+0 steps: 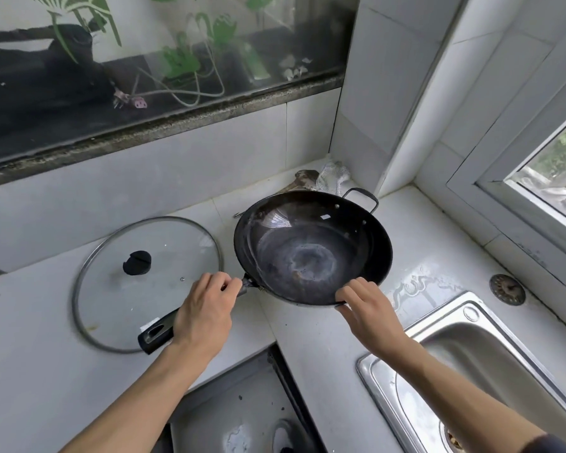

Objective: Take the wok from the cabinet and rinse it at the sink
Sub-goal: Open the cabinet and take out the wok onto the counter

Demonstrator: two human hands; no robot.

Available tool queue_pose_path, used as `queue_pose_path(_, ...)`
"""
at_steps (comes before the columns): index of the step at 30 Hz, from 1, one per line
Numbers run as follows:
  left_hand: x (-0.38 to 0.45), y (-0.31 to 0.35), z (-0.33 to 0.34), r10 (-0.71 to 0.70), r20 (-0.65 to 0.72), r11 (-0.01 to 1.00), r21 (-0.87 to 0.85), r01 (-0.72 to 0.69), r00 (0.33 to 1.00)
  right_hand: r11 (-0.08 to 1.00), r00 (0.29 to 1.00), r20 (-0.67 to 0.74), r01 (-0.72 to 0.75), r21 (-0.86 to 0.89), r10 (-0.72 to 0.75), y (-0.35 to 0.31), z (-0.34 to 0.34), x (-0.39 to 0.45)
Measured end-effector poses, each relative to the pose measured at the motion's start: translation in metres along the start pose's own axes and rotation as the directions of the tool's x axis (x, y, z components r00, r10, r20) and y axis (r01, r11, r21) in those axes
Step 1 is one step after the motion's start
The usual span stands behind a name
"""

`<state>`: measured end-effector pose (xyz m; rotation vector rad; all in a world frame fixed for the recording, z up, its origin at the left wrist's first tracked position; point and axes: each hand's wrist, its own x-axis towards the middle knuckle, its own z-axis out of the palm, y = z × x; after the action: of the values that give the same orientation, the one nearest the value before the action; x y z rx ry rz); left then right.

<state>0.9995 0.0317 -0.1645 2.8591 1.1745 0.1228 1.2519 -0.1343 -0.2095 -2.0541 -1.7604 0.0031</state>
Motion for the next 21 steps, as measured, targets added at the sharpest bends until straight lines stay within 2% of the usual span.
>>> queue_pose_path(9, -0.019, 0.004, 0.033, -0.033, 0.029, 0.999, -0.020, 0.034, 0.999, 0.999, 0.998, 0.048, -0.032, -0.034, 0.033, -0.008, 0.031, -0.021)
queue_pose_path(15, -0.028, 0.002, 0.045, -0.049, 0.065, 0.998, -0.039, 0.051, 0.997, 0.992, 0.993, 0.035, -0.110, -0.063, 0.113, -0.019, 0.038, -0.029)
queue_pose_path(21, -0.040, -0.004, 0.054, -0.003, 0.056, 0.998, -0.068, 0.006, 0.998, 0.977, 0.975, 0.096, -0.193, -0.092, 0.202, -0.034, 0.032, -0.044)
